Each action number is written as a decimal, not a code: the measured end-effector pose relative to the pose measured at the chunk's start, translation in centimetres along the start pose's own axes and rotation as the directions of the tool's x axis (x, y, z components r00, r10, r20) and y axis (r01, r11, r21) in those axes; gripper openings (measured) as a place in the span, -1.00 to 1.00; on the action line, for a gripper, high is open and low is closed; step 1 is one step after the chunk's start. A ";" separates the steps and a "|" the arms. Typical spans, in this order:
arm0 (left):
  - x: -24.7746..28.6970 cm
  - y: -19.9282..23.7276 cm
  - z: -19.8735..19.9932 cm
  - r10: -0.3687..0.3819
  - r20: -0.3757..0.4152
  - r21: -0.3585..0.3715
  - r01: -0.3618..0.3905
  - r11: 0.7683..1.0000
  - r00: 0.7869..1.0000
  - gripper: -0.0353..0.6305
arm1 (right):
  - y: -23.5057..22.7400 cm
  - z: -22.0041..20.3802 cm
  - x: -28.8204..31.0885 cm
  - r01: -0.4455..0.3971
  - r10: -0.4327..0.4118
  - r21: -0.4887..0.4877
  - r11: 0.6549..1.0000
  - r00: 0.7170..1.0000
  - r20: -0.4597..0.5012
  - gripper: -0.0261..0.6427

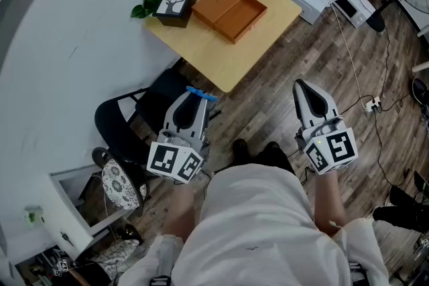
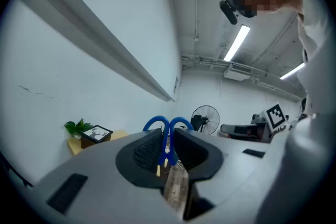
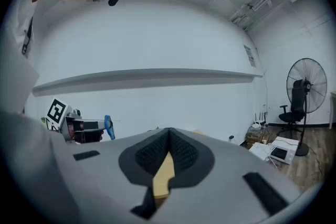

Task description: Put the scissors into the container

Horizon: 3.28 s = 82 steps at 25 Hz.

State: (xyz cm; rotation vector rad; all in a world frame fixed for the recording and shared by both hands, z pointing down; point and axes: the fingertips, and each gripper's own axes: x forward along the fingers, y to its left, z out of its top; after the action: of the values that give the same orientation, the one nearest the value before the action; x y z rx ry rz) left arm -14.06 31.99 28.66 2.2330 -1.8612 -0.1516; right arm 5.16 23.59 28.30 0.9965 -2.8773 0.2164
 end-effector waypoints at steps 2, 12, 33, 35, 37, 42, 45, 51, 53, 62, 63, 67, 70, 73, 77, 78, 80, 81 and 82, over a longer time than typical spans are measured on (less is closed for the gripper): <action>0.0 -0.1 -0.4 0.032 -0.012 -0.002 -0.032 0.999 0.999 -0.66 | 0.4 -0.2 -0.5 -0.011 0.011 0.005 1.000 1.000 -0.004 -0.93; 0.8 -1.7 -1.2 0.010 -0.066 0.008 -0.010 1.000 0.998 -0.66 | 1.3 -1.0 -1.5 -0.025 0.025 0.012 1.000 0.999 -0.023 -0.93; 6.6 -2.7 -4.6 -0.030 -0.188 0.047 0.039 0.998 0.982 -0.67 | -2.9 -3.7 -0.2 0.001 0.002 0.033 0.999 0.995 -0.095 -0.93; 8.0 -2.4 -4.9 -0.020 -0.199 0.041 0.029 0.999 0.980 -0.67 | -4.2 -3.4 0.8 -0.007 0.010 0.030 1.000 0.995 -0.095 -0.93; 9.5 -2.1 -4.8 -0.011 -0.205 0.038 0.019 0.999 0.979 -0.67 | -5.5 -3.0 1.9 -0.014 0.017 0.031 0.999 0.996 -0.093 -0.93; 14.0 -1.4 -4.0 0.014 -0.209 0.066 0.000 0.998 0.978 -0.67 | -9.1 -2.1 4.8 -0.037 0.041 0.037 0.999 0.995 -0.095 -0.93; 16.5 -1.1 -3.6 0.034 -0.216 0.079 -0.018 0.997 0.976 -0.67 | -11.3 -1.7 6.6 -0.058 0.062 0.043 0.997 0.994 -0.095 -0.93; 20.7 -1.7 -3.5 0.069 -0.238 0.104 -0.046 0.994 0.969 -0.67 | -15.3 -1.3 9.4 -0.104 0.107 0.042 0.994 0.989 -0.098 -0.93; 21.9 -1.9 -3.5 0.089 -0.241 0.113 -0.063 0.992 0.966 -0.67 | -16.4 -1.3 10.0 -0.120 0.123 0.044 0.992 0.987 -0.102 -0.93; 26.3 -2.5 -3.6 0.125 -0.232 0.112 -0.102 0.989 0.965 -0.67 | -19.5 -1.8 12.1 -0.202 0.207 0.058 0.978 0.970 -0.126 -0.93; 26.7 -2.6 -3.7 0.128 -0.232 0.111 -0.104 0.988 0.964 -0.67 | -19.6 -2.0 12.2 -0.210 0.216 0.060 0.976 0.967 -0.133 -0.93; 27.4 -2.7 -4.2 0.135 -0.258 0.110 -0.110 0.988 0.957 -0.67 | -19.8 -2.3 12.7 -0.233 0.243 0.085 0.969 0.959 -0.145 -0.93; 27.8 -2.1 -4.6 0.153 -0.284 0.113 -0.125 0.986 0.947 -0.67 | -19.8 -2.7 13.5 -0.250 0.264 0.104 0.963 0.953 -0.150 -0.93; 28.2 -1.2 -4.8 0.167 -0.297 0.118 -0.138 0.983 0.940 -0.67 | -19.7 -3.2 14.5 -0.257 0.273 0.116 0.960 0.948 -0.162 -0.93; 29.4 0.6 -4.8 0.175 -0.308 0.125 -0.142 0.982 0.935 -0.67 | -20.0 -3.4 16.2 -0.252 0.272 0.133 0.959 0.947 -0.169 -0.93; 29.9 1.1 -4.8 0.173 -0.310 0.122 -0.142 0.982 0.935 -0.67 | -20.2 -3.4 16.7 -0.249 0.270 0.133 0.959 0.947 -0.172 -0.93; 30.9 2.2 -4.9 0.168 -0.311 0.116 -0.138 0.984 0.935 -0.67 | -20.5 -3.1 17.7 -0.240 0.261 0.127 0.962 0.949 -0.179 -0.93; 31.6 2.8 -4.9 0.165 -0.311 0.115 -0.135 0.984 0.936 -0.67 | -20.7 -2.8 18.2 -0.234 0.253 0.122 0.965 0.950 -0.182 -0.93; 32.2 3.4 -4.8 0.162 -0.310 0.115 -0.132 0.985 0.937 -0.67 | -20.9 -2.5 18.7 -0.226 0.245 0.119 0.967 0.952 -0.185 -0.93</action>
State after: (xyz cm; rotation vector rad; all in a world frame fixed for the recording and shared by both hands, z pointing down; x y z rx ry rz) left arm -10.14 0.43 36.33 2.0167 -1.8748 0.3098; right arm 3.61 -3.58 35.41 0.5994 -2.8166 0.4485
